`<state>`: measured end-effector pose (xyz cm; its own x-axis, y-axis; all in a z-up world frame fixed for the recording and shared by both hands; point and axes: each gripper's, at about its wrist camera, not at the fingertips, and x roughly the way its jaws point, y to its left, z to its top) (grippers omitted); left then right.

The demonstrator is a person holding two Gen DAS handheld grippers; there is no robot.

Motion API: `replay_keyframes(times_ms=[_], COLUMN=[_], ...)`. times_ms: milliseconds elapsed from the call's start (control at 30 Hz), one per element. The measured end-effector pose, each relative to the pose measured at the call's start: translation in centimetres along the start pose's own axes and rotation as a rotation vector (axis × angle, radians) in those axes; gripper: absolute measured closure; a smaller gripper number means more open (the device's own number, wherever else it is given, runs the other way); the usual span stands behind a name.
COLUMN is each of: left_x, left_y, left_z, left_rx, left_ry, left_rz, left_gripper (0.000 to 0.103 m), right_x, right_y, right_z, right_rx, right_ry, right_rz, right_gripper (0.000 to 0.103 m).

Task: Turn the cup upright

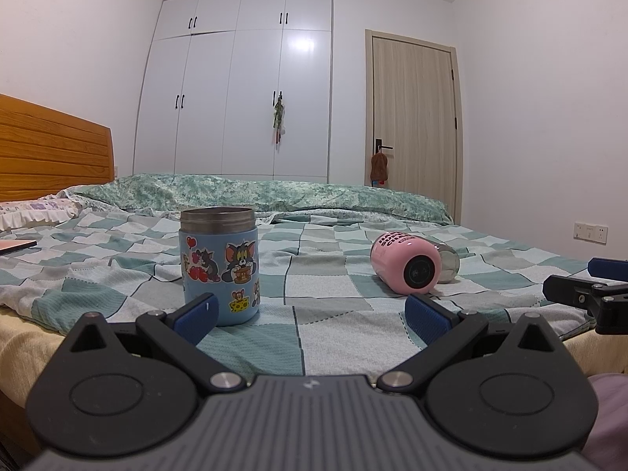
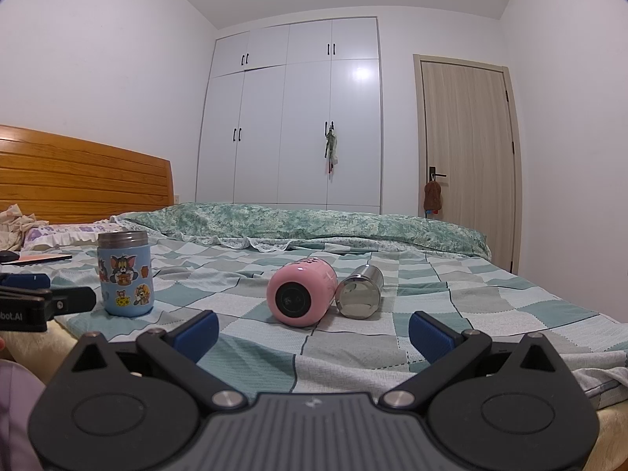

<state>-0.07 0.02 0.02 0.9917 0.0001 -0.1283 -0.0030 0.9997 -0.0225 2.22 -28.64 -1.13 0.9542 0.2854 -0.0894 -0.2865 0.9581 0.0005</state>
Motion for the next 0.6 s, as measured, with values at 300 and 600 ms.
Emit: replay_keyframes(times_ms=[300, 600], left_x=[-0.02, 0.21], left_y=[0.01, 0.05], left_z=[0.0, -0.02], left_rx=[-0.001, -0.001], left_ry=[-0.002, -0.002], left_rz=[0.003, 0.003], left_gripper=[0.0, 0.0], right_x=[-0.05, -0.08], right_y=[-0.02, -0.05], right_z=[0.03, 0.04], right_rx=[-0.001, -0.001], right_ry=[0.0, 0.0], right_rz=[0.0, 0.0], right_gripper=[0.0, 0.0])
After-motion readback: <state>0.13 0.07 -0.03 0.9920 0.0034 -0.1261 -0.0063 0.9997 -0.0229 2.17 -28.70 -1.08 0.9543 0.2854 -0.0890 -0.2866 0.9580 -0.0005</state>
